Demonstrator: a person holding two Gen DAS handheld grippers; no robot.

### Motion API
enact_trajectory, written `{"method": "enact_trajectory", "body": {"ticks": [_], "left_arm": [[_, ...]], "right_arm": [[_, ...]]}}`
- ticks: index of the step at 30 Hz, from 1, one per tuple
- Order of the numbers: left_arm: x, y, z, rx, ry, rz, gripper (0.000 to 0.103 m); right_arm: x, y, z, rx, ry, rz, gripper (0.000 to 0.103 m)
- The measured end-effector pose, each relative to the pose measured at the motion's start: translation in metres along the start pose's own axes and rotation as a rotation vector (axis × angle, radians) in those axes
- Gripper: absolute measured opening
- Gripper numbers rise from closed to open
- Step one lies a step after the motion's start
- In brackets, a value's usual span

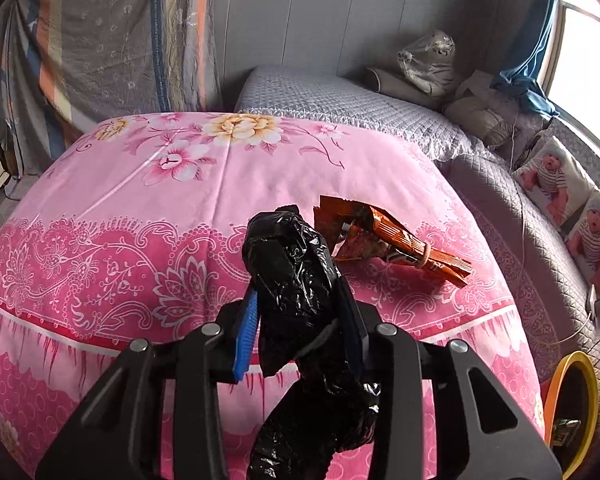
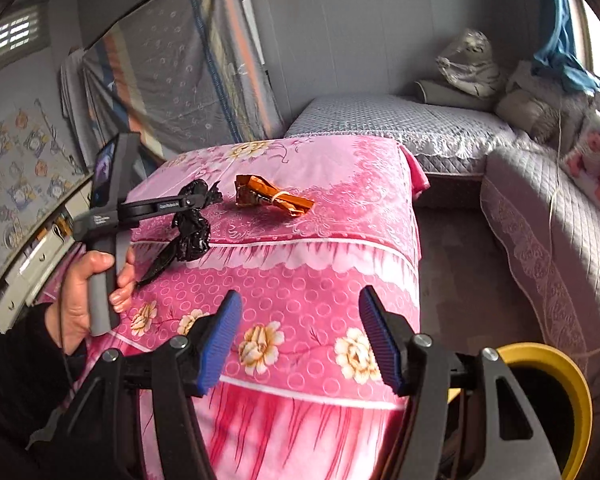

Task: Collect trash
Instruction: 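Grasp the orange snack wrapper with the right tool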

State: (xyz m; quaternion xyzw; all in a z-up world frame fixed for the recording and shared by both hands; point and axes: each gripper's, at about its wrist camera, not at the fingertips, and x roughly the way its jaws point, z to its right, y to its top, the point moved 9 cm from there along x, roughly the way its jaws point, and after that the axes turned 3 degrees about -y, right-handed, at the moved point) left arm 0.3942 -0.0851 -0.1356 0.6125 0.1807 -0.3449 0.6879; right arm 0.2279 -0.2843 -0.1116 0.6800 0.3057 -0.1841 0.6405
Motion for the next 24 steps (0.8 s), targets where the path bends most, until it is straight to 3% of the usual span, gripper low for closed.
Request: {"method": "enact_trajectory", "body": {"ticks": [7,14,21,24], "left_arm": [[-0.056,-0.002,-0.028,-0.042,-0.025,0.073,0.035],[-0.090,-0.007,-0.059,-0.095,-0.040,0.134,0.035],[-0.101,-0.008,-0.067,-0.102,-0.072,0.161,0.035],[-0.104,-0.006,-0.066,-0.090,-0.068,0.178,0.035]], "right_arm": [[0.091,0.034,-0.043,-0.238,-0.091,-0.073,0.058],[0.188,0.065,-0.051,-0.277,-0.134,-0.200,0.058],[0.251,0.091,-0.065,-0.285,-0.138,-0.273,0.058],[0.277,0.099,-0.065,-0.313,-0.183,-0.306,0.058]]}}
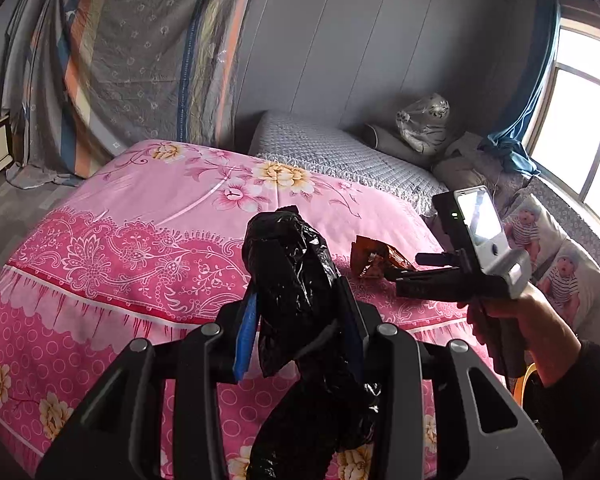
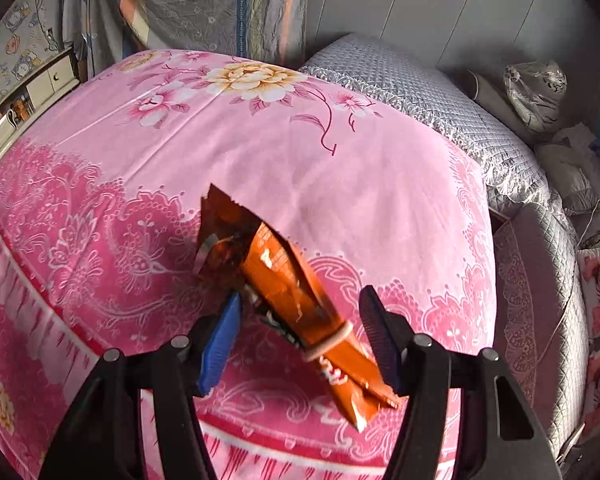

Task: Collect trash
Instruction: 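Grasp the orange snack wrapper with the right tool, then carry the black bag and orange wrapper over the yellow bin and open both tools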

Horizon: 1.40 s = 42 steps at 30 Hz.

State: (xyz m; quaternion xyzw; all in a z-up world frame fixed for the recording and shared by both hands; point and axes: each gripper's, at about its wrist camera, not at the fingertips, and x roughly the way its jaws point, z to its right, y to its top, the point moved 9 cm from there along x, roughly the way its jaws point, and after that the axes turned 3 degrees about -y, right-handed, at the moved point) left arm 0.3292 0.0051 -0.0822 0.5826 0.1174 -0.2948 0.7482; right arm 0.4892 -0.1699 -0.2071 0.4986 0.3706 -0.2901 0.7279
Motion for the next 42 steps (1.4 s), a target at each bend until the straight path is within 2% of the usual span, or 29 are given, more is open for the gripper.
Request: {"method": "enact_trajectory", "body": {"ticks": [2,4,6,8,10,14,19,23,29,34,42], "left_arm": [[-0.002,0.000,0.001,0.013,0.006,0.006,0.035],[-0.005,0.000,0.001,0.022,0.012,0.012,0.035],[-0.007,0.000,0.001,0.032,0.023,0.019,0.035],[-0.011,0.001,0.003,0.034,0.019,0.025,0.035],[-0.017,0.004,0.006,0.044,0.022,0.041,0.035],[-0.032,0.006,0.016,0.074,0.028,0.069,0.035],[-0.057,0.005,0.034,0.122,0.041,0.104,0.035],[-0.075,0.001,0.053,0.138,0.009,0.116,0.035],[-0.098,-0.008,0.089,0.191,-0.058,0.131,0.035],[-0.114,-0.013,0.124,0.242,-0.120,0.153,0.035],[-0.131,-0.022,0.173,0.344,-0.189,0.184,0.036]], "right_arm": [[0.014,0.006,-0.003,0.008,0.012,-0.031,0.056],[0.022,0.009,-0.005,0.029,0.046,-0.050,0.043],[0.024,0.009,-0.007,0.035,0.062,-0.053,0.036],[0.021,0.010,-0.007,0.057,0.063,-0.039,0.034],[0.012,0.007,-0.006,0.088,0.101,-0.025,0.032],[-0.028,-0.002,-0.011,0.137,0.220,0.022,0.032],[-0.095,-0.031,-0.025,0.153,0.365,0.093,0.032],[-0.141,-0.065,-0.034,0.178,0.464,0.138,0.032],[-0.193,-0.114,-0.033,0.228,0.552,0.189,0.032],[-0.218,-0.146,-0.023,0.282,0.583,0.216,0.032],[-0.241,-0.191,0.022,0.408,0.549,0.286,0.032]]}}
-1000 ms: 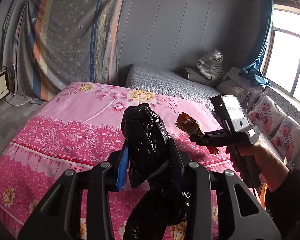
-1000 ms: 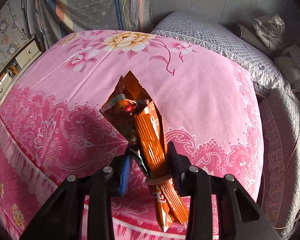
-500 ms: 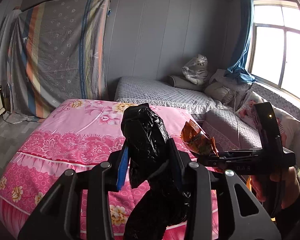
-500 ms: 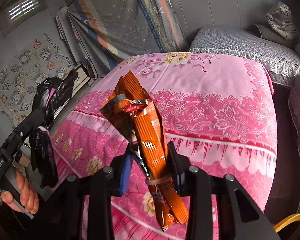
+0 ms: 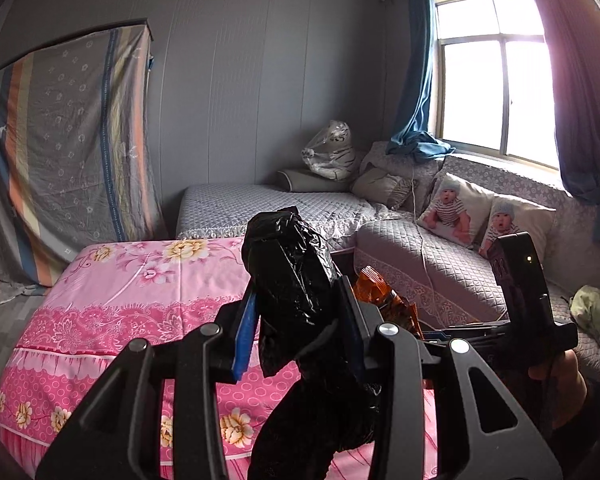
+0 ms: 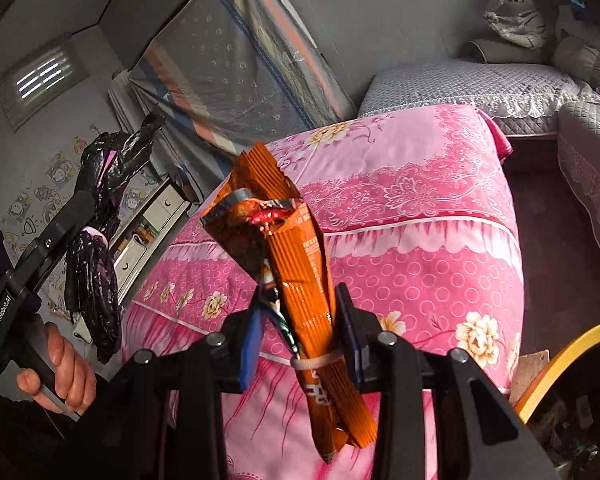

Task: Collect trash
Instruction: 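Carry the black bag and orange wrapper over the yellow bin and open both tools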

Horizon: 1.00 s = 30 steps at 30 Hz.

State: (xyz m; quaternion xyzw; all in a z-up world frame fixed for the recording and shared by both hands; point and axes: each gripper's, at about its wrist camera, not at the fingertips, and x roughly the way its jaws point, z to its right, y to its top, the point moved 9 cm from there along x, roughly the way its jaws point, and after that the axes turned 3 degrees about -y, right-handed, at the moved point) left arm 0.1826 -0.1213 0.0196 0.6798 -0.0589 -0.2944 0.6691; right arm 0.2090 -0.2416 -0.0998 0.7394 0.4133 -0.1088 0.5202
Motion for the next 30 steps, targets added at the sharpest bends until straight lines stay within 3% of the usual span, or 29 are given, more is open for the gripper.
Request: {"method": "enact_trajectory", "body": {"ticks": [10,24,30], "left_arm": [[0.006,0.006,0.066,0.088,-0.116,0.011,0.036],[0.024,0.002,0.170,0.214,-0.288,0.000,0.036],[0.054,-0.016,0.216,0.247,-0.377,-0.063,0.036]], "right_arm": [[-0.072,-0.016,0.074,0.167,-0.093,0.128,0.032],[-0.160,-0.045,0.145,0.313,-0.216,0.307,0.032],[-0.191,-0.073,0.191,0.452,-0.320,0.381,0.033]]}}
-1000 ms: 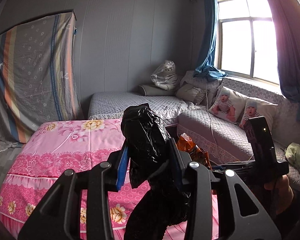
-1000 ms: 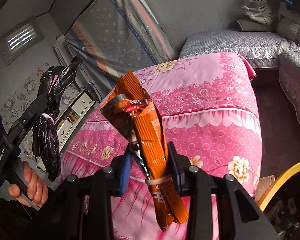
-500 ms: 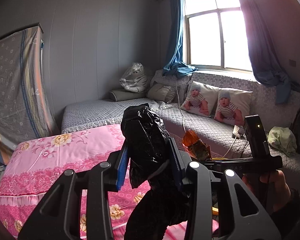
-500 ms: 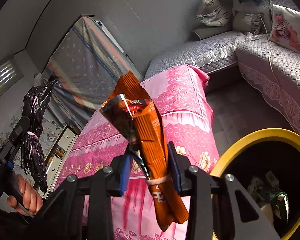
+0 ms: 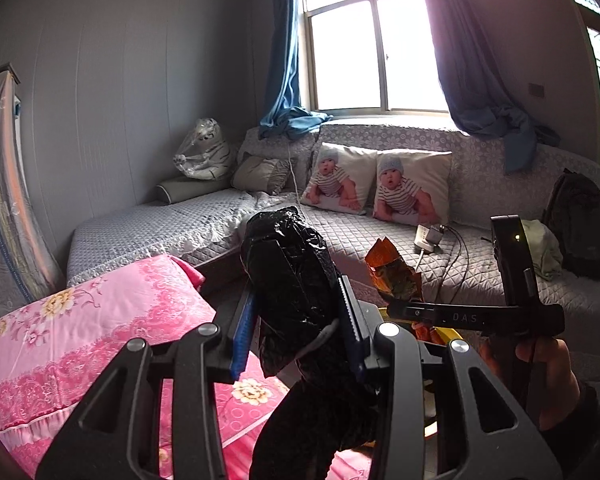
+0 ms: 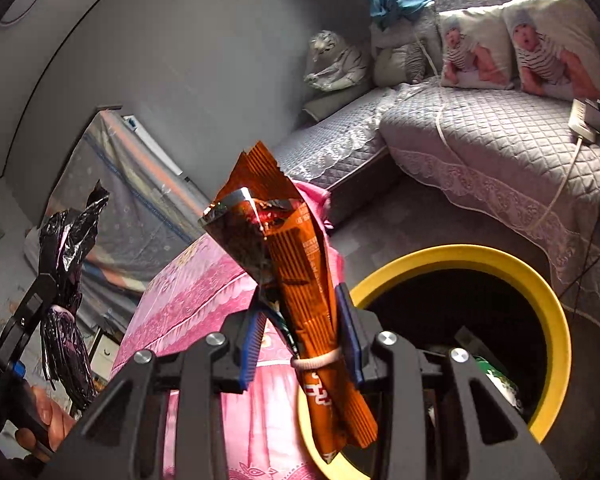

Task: Collect trash
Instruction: 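Carry the black bag and orange wrapper over the yellow bin and open both tools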

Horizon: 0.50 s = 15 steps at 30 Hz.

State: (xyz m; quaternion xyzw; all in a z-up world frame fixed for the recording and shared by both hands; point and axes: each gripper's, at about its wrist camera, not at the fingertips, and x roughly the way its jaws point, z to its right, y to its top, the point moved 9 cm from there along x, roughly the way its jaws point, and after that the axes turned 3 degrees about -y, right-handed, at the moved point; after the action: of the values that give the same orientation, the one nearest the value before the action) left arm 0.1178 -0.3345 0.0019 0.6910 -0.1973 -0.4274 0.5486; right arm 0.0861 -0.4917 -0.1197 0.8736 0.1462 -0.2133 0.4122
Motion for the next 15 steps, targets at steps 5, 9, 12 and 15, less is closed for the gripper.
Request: {"method": "enact_trajectory", "body": {"ticks": [5,9,12,15], "left_arm": [[0.061,-0.014,0.023,-0.036,-0.101,-0.099,0.036],[0.103,-0.029,0.031,-0.093,-0.162,-0.172,0.037],[0.119,-0.037,0.029,-0.128,-0.167,-0.192,0.053],[0.115,-0.038,0.016,-0.192,-0.169,-0.171,0.084]], "right_arm": [[-0.003,-0.006,0.052,0.102,-0.127,0.001,0.033],[0.000,-0.020,0.075,0.157,-0.157,-0.023,0.033],[0.006,-0.023,0.085,0.169,-0.203,-0.039,0.036],[0.006,-0.022,0.097,0.190,-0.255,-0.038,0.047]]}}
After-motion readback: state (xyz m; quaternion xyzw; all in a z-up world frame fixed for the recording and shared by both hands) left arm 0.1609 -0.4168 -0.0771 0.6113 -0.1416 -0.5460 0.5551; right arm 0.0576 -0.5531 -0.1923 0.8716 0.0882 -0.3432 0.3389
